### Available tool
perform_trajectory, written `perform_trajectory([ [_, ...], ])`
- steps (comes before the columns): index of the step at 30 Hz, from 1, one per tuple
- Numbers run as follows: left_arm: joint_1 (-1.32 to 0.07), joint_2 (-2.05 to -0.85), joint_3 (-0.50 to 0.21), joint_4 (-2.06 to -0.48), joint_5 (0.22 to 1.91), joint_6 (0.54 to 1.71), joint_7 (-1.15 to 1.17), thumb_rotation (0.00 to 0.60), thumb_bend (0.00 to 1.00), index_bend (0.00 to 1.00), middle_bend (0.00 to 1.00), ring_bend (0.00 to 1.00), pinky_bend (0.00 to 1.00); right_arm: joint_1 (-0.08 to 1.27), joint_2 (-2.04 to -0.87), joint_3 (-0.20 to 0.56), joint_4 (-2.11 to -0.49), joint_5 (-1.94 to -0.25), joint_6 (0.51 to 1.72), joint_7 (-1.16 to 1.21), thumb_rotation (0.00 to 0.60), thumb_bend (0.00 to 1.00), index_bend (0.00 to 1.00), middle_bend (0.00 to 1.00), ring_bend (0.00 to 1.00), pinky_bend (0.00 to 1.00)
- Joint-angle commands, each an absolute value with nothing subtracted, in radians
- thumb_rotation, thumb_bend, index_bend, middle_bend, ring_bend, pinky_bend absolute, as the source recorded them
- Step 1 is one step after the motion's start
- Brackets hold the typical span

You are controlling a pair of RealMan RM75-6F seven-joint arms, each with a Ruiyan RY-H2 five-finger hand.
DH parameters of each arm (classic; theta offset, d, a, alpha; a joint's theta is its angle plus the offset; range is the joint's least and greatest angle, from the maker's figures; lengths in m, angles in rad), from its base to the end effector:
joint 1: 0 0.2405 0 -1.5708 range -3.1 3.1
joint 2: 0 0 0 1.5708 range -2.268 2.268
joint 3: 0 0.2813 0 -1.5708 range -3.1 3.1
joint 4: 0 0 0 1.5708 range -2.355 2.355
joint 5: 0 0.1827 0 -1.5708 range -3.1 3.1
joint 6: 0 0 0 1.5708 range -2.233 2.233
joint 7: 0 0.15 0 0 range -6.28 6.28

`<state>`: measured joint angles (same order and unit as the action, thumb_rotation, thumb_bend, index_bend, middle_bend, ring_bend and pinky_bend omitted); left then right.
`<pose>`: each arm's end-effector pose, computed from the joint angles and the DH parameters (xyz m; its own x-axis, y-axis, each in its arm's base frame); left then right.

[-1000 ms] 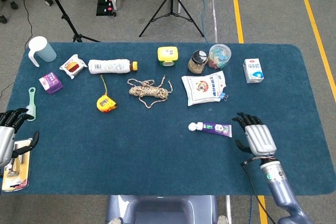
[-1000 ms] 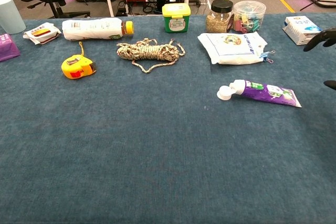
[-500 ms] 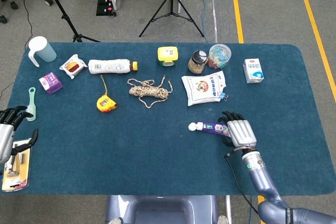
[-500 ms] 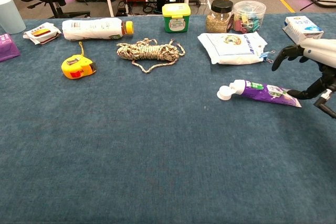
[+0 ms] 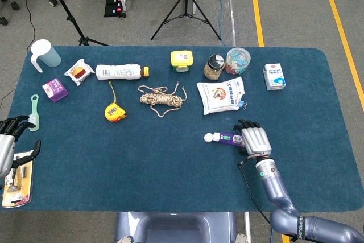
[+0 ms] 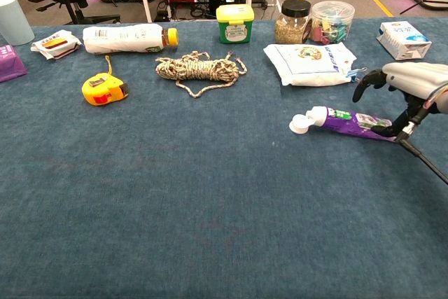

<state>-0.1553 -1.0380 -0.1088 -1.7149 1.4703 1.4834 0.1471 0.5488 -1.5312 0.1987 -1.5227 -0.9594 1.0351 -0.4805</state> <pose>-0.2916 0.2168 0.2228 0.4957 -0.0857 0.8643 0.8644 -0.0480 -0.5005 -0.2409 -0.3278 0.0257 0.4090 -0.3058 0.8598 -0.9116 -0.0930 0.4005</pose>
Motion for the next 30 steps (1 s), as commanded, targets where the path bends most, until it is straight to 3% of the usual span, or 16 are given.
perform_trajectory([
  [1,-0.156,-1.037,-0.108,-1.717,1.469,1.483,0.150,0.322,0.40,0.32,0.24,0.22,0.24,0.556,-1.543,0.194,-1.497,-0.954,1.029,-0.472,0.600,0.36,0.29,0.16,0.16,0.15],
  [19,-0.152,-1.033,-0.103,-1.724,1.461,1.486,0.155,0.322,0.40,0.32,0.24,0.22,0.24,0.607,-1.588,0.211,-1.305,-0.980,0.984,-0.402,0.600,0.36,0.29,0.17,0.17,0.15],
  [30,-0.150,-1.037,-0.100,-1.711,1.459,1.485,0.141,0.323,0.40,0.32,0.24,0.22,0.24,0.604,-1.539,0.197,-1.433,-0.943,0.990,-0.451,0.600,0.36,0.31,0.19,0.18,0.15],
])
